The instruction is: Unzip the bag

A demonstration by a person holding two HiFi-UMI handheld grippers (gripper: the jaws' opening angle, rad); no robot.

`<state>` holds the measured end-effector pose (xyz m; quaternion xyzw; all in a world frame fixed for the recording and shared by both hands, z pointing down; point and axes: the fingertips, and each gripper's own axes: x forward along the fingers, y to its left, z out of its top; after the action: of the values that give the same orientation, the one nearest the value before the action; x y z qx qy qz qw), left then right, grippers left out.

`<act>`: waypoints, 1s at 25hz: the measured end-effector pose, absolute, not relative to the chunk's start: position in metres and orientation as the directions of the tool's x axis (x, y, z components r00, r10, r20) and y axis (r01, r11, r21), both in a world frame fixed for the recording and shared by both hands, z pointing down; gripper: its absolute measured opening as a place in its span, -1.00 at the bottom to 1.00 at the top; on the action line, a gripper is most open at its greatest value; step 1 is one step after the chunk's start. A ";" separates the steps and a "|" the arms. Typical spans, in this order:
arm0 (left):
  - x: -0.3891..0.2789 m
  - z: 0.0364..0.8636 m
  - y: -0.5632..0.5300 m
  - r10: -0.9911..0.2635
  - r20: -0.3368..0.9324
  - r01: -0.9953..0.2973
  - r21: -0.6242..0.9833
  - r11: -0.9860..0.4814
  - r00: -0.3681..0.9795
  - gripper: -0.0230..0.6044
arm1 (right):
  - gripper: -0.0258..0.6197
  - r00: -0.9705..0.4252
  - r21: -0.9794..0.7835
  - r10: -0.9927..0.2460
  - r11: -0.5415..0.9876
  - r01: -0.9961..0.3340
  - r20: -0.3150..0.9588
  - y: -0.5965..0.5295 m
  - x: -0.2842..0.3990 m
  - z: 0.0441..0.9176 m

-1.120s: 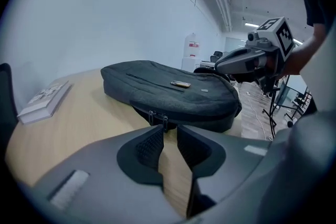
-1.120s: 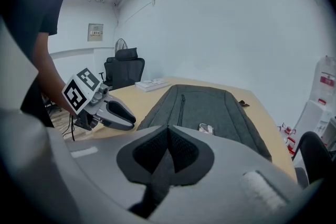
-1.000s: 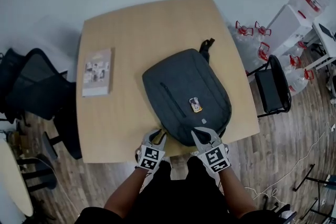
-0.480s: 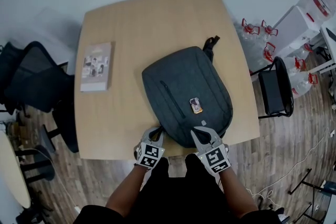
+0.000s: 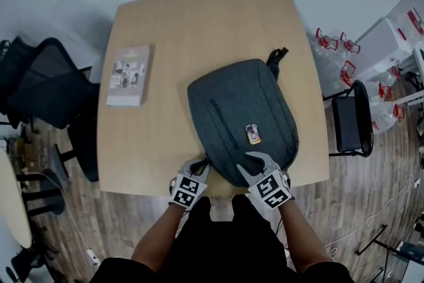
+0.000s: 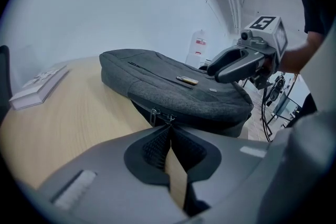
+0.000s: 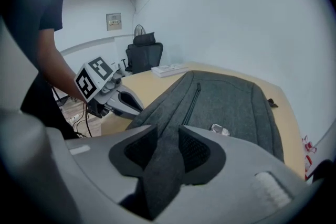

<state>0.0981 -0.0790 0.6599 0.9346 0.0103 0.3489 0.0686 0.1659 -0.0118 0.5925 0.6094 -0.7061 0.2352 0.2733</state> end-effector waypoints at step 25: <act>0.091 0.658 -0.081 0.100 0.682 0.024 0.119 -0.993 0.725 -0.84 | -0.55 -0.253 -0.137 -0.597 0.233 -0.963 0.761 -0.069 0.126 0.645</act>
<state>0.0907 -0.0810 0.6579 0.9273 0.0334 0.3694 0.0509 0.1261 -0.0686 0.6453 0.5356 -0.7280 0.3108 0.2942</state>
